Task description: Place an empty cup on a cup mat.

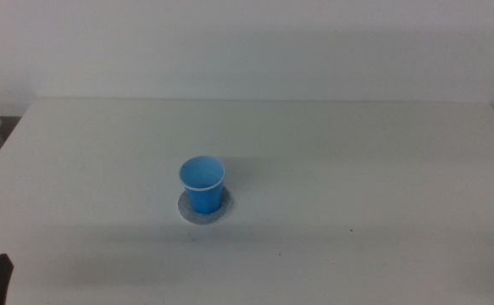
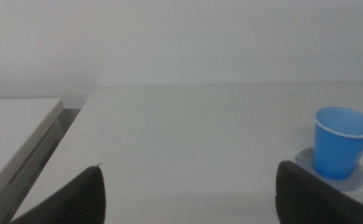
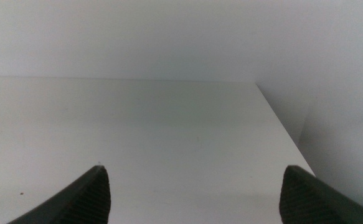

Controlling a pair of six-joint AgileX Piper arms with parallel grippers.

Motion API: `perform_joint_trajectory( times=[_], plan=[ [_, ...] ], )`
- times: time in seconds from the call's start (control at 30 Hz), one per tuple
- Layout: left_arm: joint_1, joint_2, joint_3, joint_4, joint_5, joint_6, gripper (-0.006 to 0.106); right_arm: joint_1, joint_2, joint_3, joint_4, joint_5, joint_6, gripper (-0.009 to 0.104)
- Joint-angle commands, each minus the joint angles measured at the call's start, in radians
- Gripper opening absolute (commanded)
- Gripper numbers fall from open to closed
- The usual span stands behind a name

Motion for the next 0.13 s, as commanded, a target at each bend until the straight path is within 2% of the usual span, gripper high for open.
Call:
perform_joint_trajectory(
  times=[0.0,0.1],
  plan=[
    [0.003,-0.005,0.013,-0.003,-0.02,0.0,0.094,0.003,-0.005,0.003,-0.007,-0.009,-0.004,0.093],
    [0.003,-0.005,0.046,-0.003,-0.022,0.0,0.094,0.003,-0.005,0.003,-0.007,-0.009,-0.004,0.093]
  ],
)
